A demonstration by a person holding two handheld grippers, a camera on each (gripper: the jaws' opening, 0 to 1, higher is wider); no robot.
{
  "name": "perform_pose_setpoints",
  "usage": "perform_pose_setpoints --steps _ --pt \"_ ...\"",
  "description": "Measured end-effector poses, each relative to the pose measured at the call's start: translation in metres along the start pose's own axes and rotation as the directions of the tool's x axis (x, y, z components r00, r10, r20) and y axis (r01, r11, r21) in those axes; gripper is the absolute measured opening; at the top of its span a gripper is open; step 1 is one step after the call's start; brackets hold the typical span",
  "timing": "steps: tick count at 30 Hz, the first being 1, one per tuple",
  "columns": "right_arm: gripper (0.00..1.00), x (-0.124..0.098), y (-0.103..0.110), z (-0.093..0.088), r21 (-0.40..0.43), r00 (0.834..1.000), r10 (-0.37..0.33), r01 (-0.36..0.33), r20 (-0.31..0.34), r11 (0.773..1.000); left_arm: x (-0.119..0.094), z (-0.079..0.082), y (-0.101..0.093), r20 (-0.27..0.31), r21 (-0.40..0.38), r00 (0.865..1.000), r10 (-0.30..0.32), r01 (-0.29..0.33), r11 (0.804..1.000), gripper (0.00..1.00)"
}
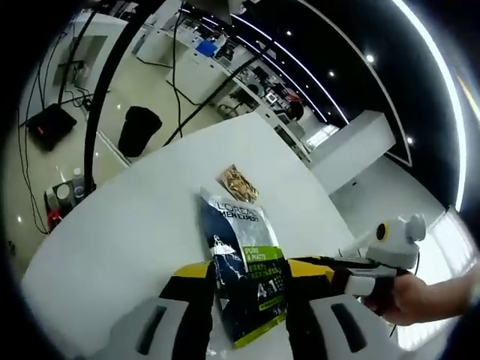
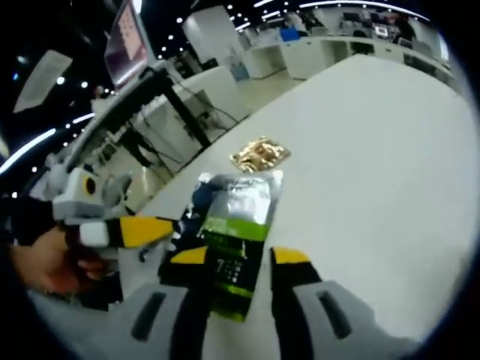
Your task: Arrange the skincare products in the storage area until every visible bottle or jar stands upright without overlapping.
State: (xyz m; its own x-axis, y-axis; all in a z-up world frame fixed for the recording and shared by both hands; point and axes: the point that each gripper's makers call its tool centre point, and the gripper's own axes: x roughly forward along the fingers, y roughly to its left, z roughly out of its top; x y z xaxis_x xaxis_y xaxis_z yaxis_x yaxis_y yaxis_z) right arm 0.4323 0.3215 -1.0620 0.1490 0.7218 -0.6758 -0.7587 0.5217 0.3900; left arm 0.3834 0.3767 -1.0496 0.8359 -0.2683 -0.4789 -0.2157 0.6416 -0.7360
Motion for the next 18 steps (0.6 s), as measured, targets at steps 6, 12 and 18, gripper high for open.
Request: perform_pose_setpoints --steps 6,12,18 --pt "0.19 0.000 -0.004 0.001 0.001 1.000 -0.012 0.012 0.010 1.000 0.004 -0.004 0.004 0.004 -0.052 1.000 -0.006 0.006 0.999 0.25" --pt "0.00 -0.004 -0.015 -0.004 0.083 1.000 -0.021 0.022 -0.008 0.996 0.008 -0.009 0.007 -0.014 -0.115 1.000 -0.021 0.020 0.993 0.13" --pt "0.00 -0.013 -0.021 -0.006 0.119 0.999 -0.031 0.032 -0.011 0.992 0.006 -0.010 -0.006 -0.024 -0.146 0.995 -0.100 0.095 0.985 0.01"
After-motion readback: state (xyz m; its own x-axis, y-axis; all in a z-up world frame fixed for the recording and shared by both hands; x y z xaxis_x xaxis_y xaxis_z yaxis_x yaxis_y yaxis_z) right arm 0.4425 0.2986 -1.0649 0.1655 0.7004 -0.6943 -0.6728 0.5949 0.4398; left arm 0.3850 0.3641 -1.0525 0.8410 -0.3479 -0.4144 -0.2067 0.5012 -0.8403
